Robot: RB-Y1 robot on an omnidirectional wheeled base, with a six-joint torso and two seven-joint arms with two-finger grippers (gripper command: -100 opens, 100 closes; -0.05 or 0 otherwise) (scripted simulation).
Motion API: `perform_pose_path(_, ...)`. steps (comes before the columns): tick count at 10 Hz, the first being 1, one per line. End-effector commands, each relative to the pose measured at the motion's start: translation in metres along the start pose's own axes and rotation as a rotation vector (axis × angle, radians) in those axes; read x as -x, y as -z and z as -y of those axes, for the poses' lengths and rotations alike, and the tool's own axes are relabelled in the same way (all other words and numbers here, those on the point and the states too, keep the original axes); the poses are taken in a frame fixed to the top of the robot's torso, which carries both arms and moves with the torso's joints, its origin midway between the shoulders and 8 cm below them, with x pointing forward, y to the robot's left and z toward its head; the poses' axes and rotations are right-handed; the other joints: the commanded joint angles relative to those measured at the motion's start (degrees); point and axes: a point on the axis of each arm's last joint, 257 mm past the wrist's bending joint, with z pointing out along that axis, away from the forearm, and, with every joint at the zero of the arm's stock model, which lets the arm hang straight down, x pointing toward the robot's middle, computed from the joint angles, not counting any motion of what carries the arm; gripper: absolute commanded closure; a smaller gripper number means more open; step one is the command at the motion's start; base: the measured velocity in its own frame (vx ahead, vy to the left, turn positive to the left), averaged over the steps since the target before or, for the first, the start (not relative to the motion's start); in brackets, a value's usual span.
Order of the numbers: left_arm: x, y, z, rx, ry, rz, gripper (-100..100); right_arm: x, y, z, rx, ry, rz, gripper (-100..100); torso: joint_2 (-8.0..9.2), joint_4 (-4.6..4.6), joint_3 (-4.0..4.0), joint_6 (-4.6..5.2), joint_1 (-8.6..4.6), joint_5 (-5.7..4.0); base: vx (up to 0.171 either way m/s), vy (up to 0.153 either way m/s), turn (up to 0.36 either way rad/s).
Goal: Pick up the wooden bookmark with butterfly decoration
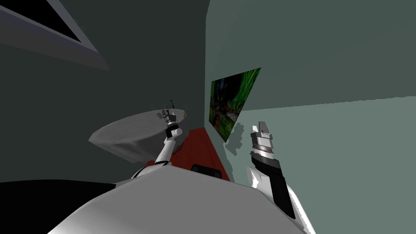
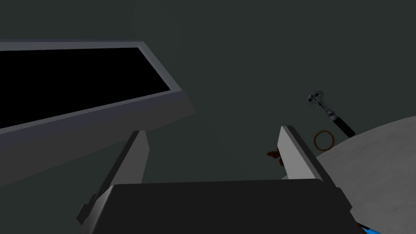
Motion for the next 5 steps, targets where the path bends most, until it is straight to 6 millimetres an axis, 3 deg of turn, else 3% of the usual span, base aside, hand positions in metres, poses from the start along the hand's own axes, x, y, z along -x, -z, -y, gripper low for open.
perform_pose_path(1,0.015,-0.011,0.003,-0.032,0.043,0.059,-100,0.000,0.000,0.000,0.000,0.000,0.000,0,0.00,0.00,0.00,0.00,0.00,0.00,0.011,-0.045,-0.104)
perform_pose_path(2,0.019,-0.009,-0.006,-0.015,0.038,0.068,-100,0.000,0.000,0.000,0.000,0.000,0.000,0,-0.01,0.00,0.00,0.01,-0.01,0.00,0.010,-0.034,-0.042)
perform_pose_path(5,0.044,-0.026,0.001,-0.075,0.115,0.169,-100,0.000,0.000,0.000,0.000,0.000,0.000,0,0.00,0.00,0.00,-0.01,0.05,0.01,0.010,-0.029,-0.073)
